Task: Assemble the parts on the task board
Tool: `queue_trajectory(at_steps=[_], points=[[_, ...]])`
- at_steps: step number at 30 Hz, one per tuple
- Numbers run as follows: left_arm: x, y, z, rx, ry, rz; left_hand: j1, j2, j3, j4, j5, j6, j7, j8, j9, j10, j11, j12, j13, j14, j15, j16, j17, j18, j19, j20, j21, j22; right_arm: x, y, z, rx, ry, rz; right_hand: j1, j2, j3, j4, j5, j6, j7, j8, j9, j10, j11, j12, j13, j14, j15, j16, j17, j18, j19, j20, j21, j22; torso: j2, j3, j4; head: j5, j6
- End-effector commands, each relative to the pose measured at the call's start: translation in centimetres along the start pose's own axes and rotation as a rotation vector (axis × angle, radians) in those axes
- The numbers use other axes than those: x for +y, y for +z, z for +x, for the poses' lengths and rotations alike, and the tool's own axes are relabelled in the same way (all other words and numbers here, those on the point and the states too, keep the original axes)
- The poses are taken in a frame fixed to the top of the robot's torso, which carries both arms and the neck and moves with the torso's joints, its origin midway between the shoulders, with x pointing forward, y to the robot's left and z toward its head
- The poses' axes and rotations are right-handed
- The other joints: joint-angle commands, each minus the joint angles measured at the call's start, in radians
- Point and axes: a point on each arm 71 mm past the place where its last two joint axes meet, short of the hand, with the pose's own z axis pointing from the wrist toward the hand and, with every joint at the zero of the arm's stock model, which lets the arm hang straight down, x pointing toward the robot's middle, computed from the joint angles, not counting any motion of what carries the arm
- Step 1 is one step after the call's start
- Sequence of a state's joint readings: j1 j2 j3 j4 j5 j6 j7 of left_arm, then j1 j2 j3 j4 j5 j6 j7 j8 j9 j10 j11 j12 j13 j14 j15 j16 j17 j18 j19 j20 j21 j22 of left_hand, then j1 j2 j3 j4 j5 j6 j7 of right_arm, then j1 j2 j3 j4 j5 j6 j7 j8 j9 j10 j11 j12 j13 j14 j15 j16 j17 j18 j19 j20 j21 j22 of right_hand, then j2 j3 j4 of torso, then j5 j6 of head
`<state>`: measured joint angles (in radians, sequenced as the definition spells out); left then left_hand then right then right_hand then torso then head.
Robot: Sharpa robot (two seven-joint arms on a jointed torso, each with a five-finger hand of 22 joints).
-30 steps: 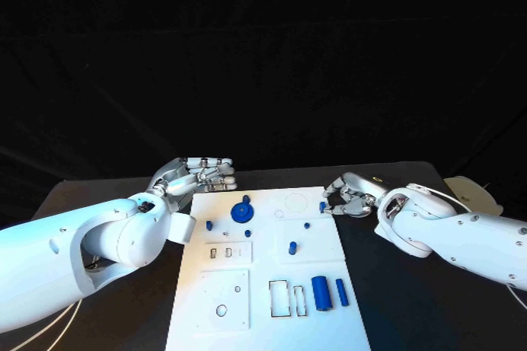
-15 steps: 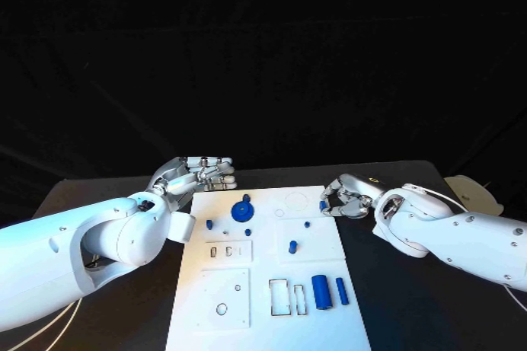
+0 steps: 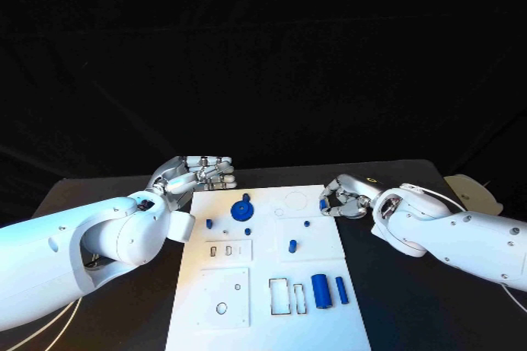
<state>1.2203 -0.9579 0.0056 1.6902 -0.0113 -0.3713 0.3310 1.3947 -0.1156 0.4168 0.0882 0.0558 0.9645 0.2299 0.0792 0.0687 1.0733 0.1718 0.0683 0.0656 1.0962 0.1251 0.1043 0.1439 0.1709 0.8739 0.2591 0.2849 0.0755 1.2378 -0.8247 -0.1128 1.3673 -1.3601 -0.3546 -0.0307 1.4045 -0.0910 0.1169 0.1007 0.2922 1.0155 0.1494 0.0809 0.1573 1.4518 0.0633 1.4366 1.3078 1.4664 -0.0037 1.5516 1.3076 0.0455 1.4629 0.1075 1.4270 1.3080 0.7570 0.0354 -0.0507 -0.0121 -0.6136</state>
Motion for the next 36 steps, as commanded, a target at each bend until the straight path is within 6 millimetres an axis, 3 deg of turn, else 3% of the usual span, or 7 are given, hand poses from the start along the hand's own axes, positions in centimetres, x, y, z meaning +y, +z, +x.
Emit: queue_trajectory(at_steps=[1,25,36], points=[[-0.08,0.01,0.27,0.021,-0.008,0.004,0.008,-0.003,0.002,-0.006,0.002,0.001,0.005,-0.007,0.000,-0.001,0.003,-0.005,0.000,-0.002,0.004,-0.005,0.001,0.013,-0.006,0.005,-0.007,-0.001,-0.03,0.05,0.15,0.015,-0.012,0.003,-0.004,0.012,0.007,0.001,-0.005,0.009,-0.001,0.005,0.002,0.007,0.001,0.007,0.123,0.093,-0.001,0.001,0.214,-0.005,0.005,-0.003,0.006,0.141,0.000,0.0001,0.0000,0.000,-0.001],[-0.01,0.03,0.19,0.022,-0.008,-0.005,0.007,-0.004,0.002,-0.007,0.001,0.001,0.006,-0.007,0.000,-0.002,0.003,-0.005,0.000,-0.002,0.005,-0.006,0.002,0.013,-0.006,0.005,-0.007,-0.002,-0.10,0.36,0.28,0.019,-0.014,0.022,-0.018,0.015,0.016,0.000,-0.013,0.042,-0.015,0.016,0.008,0.020,-0.010,0.020,0.137,0.094,-0.011,0.002,0.218,-0.007,0.012,-0.012,0.013,0.149,0.000,0.0006,0.0001,0.001,-0.002],[0.00,0.04,0.17,0.022,-0.008,-0.006,0.007,-0.004,0.002,-0.007,0.001,0.001,0.006,-0.007,0.000,-0.002,0.004,-0.005,0.000,-0.003,0.005,-0.007,0.002,0.013,-0.006,0.005,-0.007,-0.002,0.02,0.45,0.19,-0.005,-0.015,0.029,-0.016,0.034,0.035,-0.005,-0.010,0.082,-0.034,0.036,0.018,0.030,-0.027,0.030,0.147,0.095,-0.024,0.005,0.225,-0.010,0.020,-0.022,0.023,0.159,0.000,0.0011,-0.0005,-0.001,-0.002]])
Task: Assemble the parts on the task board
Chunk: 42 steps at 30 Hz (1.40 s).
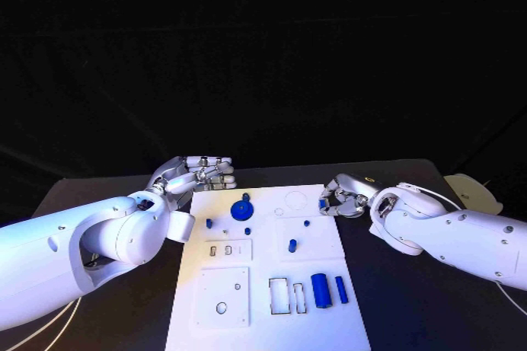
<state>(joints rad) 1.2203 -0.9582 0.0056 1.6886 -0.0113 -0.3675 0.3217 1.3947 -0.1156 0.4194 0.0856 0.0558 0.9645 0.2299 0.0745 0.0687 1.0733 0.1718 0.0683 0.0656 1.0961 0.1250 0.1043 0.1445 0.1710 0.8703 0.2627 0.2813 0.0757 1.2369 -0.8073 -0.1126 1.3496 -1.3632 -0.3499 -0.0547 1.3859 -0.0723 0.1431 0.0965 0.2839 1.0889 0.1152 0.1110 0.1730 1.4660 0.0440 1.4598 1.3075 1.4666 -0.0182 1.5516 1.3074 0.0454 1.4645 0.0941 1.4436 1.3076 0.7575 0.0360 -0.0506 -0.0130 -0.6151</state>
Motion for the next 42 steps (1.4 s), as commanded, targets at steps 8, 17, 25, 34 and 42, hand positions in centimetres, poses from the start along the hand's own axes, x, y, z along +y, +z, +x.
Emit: queue_trajectory(at_steps=[8,17,25,34,42], points=[[-0.1,0.0,0.2,0.018,-0.007,0.003,0.006,-0.004,0.000,-0.004,0.001,0.001,0.006,-0.003,0.000,-0.002,0.004,-0.005,0.000,-0.003,0.005,-0.007,0.001,0.013,-0.003,0.002,-0.004,-0.002,0.6,-0.2,-0.2,-0.051,-0.002,-0.005,-0.011,0.023,0.022,0.000,0.021,0.029,-0.011,0.016,0.009,0.028,-0.018,0.018,0.160,0.098,-0.019,0.008,0.235,-0.014,0.031,-0.019,0.021,0.174,-0.001,0.0008,-0.0008,-0.001,0.000],[-0.1,0.1,-0.1,0.012,-0.005,0.003,0.006,-0.004,0.000,-0.005,0.001,0.001,0.006,-0.003,0.000,-0.002,0.004,-0.004,0.000,-0.003,0.005,-0.008,0.001,0.013,-0.003,0.002,-0.004,-0.002,2.0,-0.7,-0.2,-0.070,0.016,0.002,-0.032,0.019,0.021,0.009,0.023,0.031,-0.013,0.016,0.011,0.028,-0.020,0.016,0.158,0.098,-0.022,0.008,0.234,-0.014,0.031,-0.023,0.021,0.174,-0.005,-0.0018,-0.0040,0.003,-0.002],[0.1,0.4,-0.5,-0.001,0.000,0.002,0.006,-0.004,0.001,-0.005,0.001,0.001,0.006,-0.003,0.000,-0.002,0.004,-0.004,0.000,-0.003,0.005,-0.008,0.002,0.013,-0.003,0.002,-0.004,-0.002,6.1,-0.9,-0.2,-0.046,0.035,-0.041,-0.043,0.019,0.021,0.014,0.006,0.031,-0.014,0.016,0.012,0.027,-0.021,0.015,0.158,0.098,-0.023,0.008,0.235,-0.015,0.032,-0.024,0.022,0.176,-0.014,-0.0081,-0.0061,0.031,-0.007],[0.3,1.0,-0.3,0.003,-0.002,-0.001,0.006,-0.003,0.001,-0.005,0.001,0.001,0.006,-0.003,0.000,-0.002,0.004,-0.004,0.000,-0.003,0.005,-0.008,0.002,0.013,-0.003,0.002,-0.004,-0.002,13.2,0.9,2.0,0.032,0.052,-0.161,-0.042,0.023,0.026,0.014,0.003,0.029,-0.015,0.015,0.012,0.025,-0.021,0.011,0.155,0.096,-0.024,0.006,0.229,-0.013,0.028,-0.024,0.015,0.171,-0.026,-0.0133,0.0008,0.103,-0.036],[0.5,1.5,-0.2,0.000,-0.001,0.001,0.006,-0.003,0.001,-0.005,0.001,0.001,0.006,-0.003,0.000,-0.002,0.004,-0.004,0.000,-0.003,0.005,-0.008,0.002,0.013,-0.003,0.002,-0.004,-0.002,16.9,1.8,4.5,0.077,0.007,-0.212,-0.040,0.028,0.030,0.013,0.003,0.027,-0.014,0.014,0.012,0.024,-0.021,0.011,0.155,0.096,-0.024,0.006,0.228,-0.012,0.025,-0.025,0.010,0.167,-0.027,-0.0153,0.0006,0.155,-0.060]])
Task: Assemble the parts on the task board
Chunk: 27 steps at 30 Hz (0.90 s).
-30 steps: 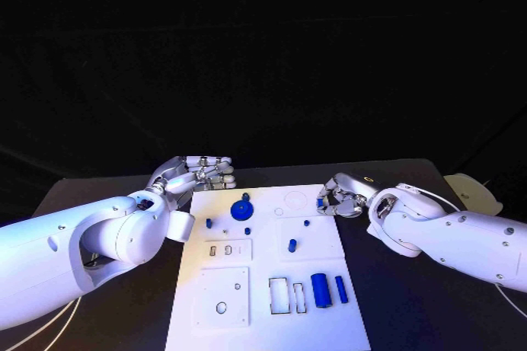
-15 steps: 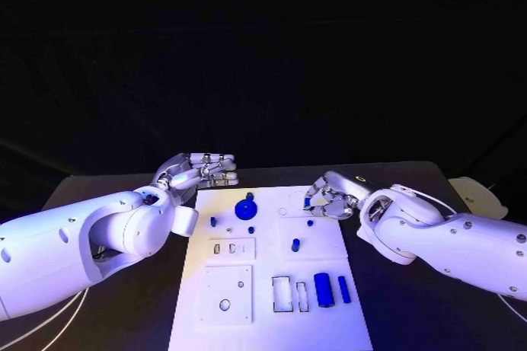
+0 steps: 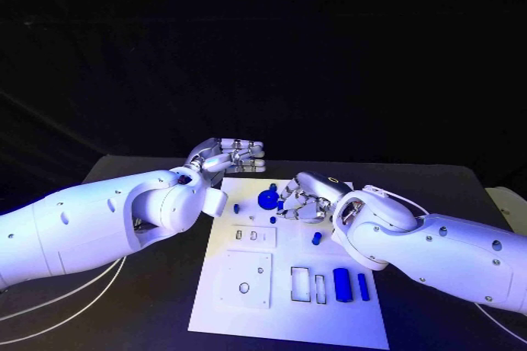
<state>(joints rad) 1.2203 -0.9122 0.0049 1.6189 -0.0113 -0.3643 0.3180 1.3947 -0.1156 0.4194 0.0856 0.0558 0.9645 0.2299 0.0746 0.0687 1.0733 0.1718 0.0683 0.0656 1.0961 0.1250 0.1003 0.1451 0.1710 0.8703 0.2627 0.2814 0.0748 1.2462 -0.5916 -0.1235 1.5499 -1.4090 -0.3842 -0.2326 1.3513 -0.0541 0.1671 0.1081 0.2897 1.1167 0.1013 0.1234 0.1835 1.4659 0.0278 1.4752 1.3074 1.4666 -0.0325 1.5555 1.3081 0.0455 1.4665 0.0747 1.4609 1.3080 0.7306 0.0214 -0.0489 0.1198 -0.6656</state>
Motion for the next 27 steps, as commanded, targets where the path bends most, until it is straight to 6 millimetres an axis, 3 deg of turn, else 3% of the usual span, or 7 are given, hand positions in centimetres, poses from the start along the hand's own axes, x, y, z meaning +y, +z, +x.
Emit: queue_trajectory(at_steps=[1,6,9,12,17,27], points=[[0.0,0.1,0.2,0.018,-0.007,0.006,0.006,-0.003,0.001,-0.005,0.001,0.001,0.006,-0.003,0.000,-0.002,0.004,-0.004,0.000,-0.003,0.005,-0.004,0.001,0.013,-0.003,0.002,-0.004,-0.001,0.4,0.3,1.0,0.036,-0.061,0.017,-0.005,0.009,0.006,0.001,-0.003,-0.001,-0.001,0.001,0.002,0.025,-0.005,-0.004,0.155,0.096,-0.009,0.002,0.227,-0.012,0.023,-0.005,-0.007,0.167,0.001,-0.0002,-0.0021,0.027,-0.012],[0.0,0.2,0.2,0.017,-0.006,0.002,0.006,-0.003,0.001,-0.005,0.001,0.001,0.006,-0.003,0.000,-0.002,0.004,-0.004,0.000,-0.003,0.005,-0.004,0.001,0.013,-0.003,0.002,-0.004,-0.001,1.5,0.7,2.7,0.059,-0.086,0.002,-0.006,0.012,0.008,0.002,-0.003,-0.002,0.000,0.001,0.002,0.024,-0.005,-0.005,0.154,0.096,-0.009,0.002,0.227,-0.012,0.023,-0.005,-0.007,0.167,0.001,-0.0002,-0.0045,0.033,-0.018],[0.0,0.3,0.2,0.018,-0.007,0.001,0.005,-0.003,0.001,-0.004,0.001,0.001,0.006,-0.003,0.000,-0.002,0.004,-0.004,0.001,-0.003,0.005,-0.005,0.001,0.013,-0.003,0.002,-0.005,-0.001,1.9,0.8,3.5,0.070,-0.103,-0.001,-0.006,0.012,0.008,0.002,-0.003,-0.002,0.000,0.001,0.002,0.024,-0.005,-0.005,0.154,0.096,-0.009,0.001,0.226,-0.012,0.022,-0.005,-0.008,0.166,0.003,0.0001,-0.0003,0.033,-0.025],[0.1,0.3,0.2,0.020,-0.007,0.001,0.005,-0.003,0.001,-0.004,0.001,0.001,0.006,-0.003,0.000,-0.002,0.004,-0.004,0.001,-0.003,0.005,-0.005,0.001,0.013,-0.003,0.002,-0.005,-0.001,2.1,0.8,4.1,0.078,-0.108,-0.001,-0.006,0.012,0.008,0.002,-0.003,-0.002,0.000,0.001,0.002,0.024,-0.005,-0.005,0.154,0.096,-0.009,0.001,0.225,-0.011,0.021,-0.005,-0.009,0.165,0.002,0.0002,-0.0005,0.035,-0.030],[0.1,0.3,0.2,0.019,-0.007,0.001,0.005,-0.003,0.001,-0.004,0.001,0.001,0.006,-0.003,0.000,-0.002,0.004,-0.004,0.001,-0.003,0.005,-0.005,0.001,0.013,-0.003,0.002,-0.005,-0.001,2.5,0.8,4.8,0.085,-0.110,-0.008,-0.006,0.012,0.008,0.002,-0.003,-0.002,0.000,0.001,0.002,0.024,-0.005,-0.005,0.155,0.096,-0.009,0.001,0.226,-0.012,0.022,-0.006,-0.008,0.166,0.002,0.0011,-0.0027,0.039,-0.033],[0.0,0.3,0.3,0.021,-0.008,0.001,0.005,-0.003,0.001,-0.004,0.001,0.001,0.006,-0.003,0.000,-0.002,0.004,-0.004,0.001,-0.003,0.005,-0.005,0.001,0.013,-0.003,0.002,-0.005,-0.001,2.9,1.0,5.4,0.081,-0.128,-0.017,-0.006,0.012,0.008,0.002,-0.003,-0.002,0.000,0.000,0.002,0.025,-0.005,-0.003,0.156,0.096,-0.009,0.002,0.227,-0.012,0.022,-0.006,-0.008,0.166,0.002,0.0007,-0.0003,0.042,-0.039]])
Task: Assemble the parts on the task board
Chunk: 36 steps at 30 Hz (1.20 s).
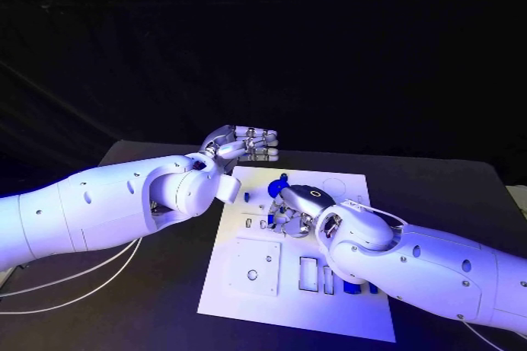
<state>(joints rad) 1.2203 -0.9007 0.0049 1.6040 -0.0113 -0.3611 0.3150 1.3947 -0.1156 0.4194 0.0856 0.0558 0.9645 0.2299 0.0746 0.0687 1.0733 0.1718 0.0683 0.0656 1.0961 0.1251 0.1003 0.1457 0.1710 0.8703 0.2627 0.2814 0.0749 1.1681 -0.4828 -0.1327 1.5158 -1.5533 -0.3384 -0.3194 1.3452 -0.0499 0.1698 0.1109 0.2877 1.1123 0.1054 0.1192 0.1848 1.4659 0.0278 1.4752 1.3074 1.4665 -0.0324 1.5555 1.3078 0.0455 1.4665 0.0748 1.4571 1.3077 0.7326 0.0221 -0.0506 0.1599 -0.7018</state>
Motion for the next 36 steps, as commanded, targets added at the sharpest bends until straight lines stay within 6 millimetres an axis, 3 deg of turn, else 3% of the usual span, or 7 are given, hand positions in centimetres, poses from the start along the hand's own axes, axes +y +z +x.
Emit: queue_trajectory(at_steps=[1,25,36], points=[[-0.09,0.02,0.25,0.021,-0.008,0.005,0.005,-0.003,0.001,-0.004,0.001,0.001,0.006,-0.003,0.000,-0.002,0.004,-0.004,0.001,-0.003,0.005,-0.005,0.001,0.013,-0.003,0.002,-0.005,-0.002,-0.07,0.06,0.09,-0.003,-0.044,0.004,0.000,0.008,0.006,-0.001,-0.001,0.002,-0.004,0.005,0.001,0.025,-0.005,-0.003,0.156,0.096,-0.009,0.002,0.227,-0.012,0.022,-0.006,-0.004,0.166,0.000,0.0002,0.0016,0.001,-0.002],[-0.12,-0.05,0.15,0.019,-0.007,0.005,0.005,-0.003,0.001,-0.004,0.001,0.001,0.006,-0.003,0.000,-0.002,0.004,-0.004,0.001,-0.003,0.005,-0.005,0.001,0.013,-0.003,0.002,-0.005,-0.002,0.01,0.53,0.84,0.022,-0.093,0.005,-0.006,-0.001,0.003,-0.002,-0.003,-0.002,-0.002,0.002,0.001,0.023,-0.003,-0.006,0.153,0.096,-0.009,0.001,0.225,-0.011,0.021,-0.006,-0.007,0.165,0.000,0.0003,0.0003,0.002,-0.008],[-0.12,-0.07,0.06,0.017,-0.006,0.004,0.005,-0.003,0.001,-0.004,0.001,0.001,0.006,-0.003,0.000,-0.002,0.004,-0.004,0.001,-0.003,0.005,-0.005,0.001,0.013,-0.003,0.002,-0.005,-0.002,-0.11,0.51,1.06,0.043,-0.100,0.011,-0.021,-0.015,-0.004,0.001,-0.024,-0.010,0.003,-0.002,0.001,0.018,0.001,-0.012,0.148,0.095,-0.006,-0.001,0.222,-0.010,0.017,-0.004,-0.013,0.161,0.000,0.0002,0.0000,0.006,-0.008]])
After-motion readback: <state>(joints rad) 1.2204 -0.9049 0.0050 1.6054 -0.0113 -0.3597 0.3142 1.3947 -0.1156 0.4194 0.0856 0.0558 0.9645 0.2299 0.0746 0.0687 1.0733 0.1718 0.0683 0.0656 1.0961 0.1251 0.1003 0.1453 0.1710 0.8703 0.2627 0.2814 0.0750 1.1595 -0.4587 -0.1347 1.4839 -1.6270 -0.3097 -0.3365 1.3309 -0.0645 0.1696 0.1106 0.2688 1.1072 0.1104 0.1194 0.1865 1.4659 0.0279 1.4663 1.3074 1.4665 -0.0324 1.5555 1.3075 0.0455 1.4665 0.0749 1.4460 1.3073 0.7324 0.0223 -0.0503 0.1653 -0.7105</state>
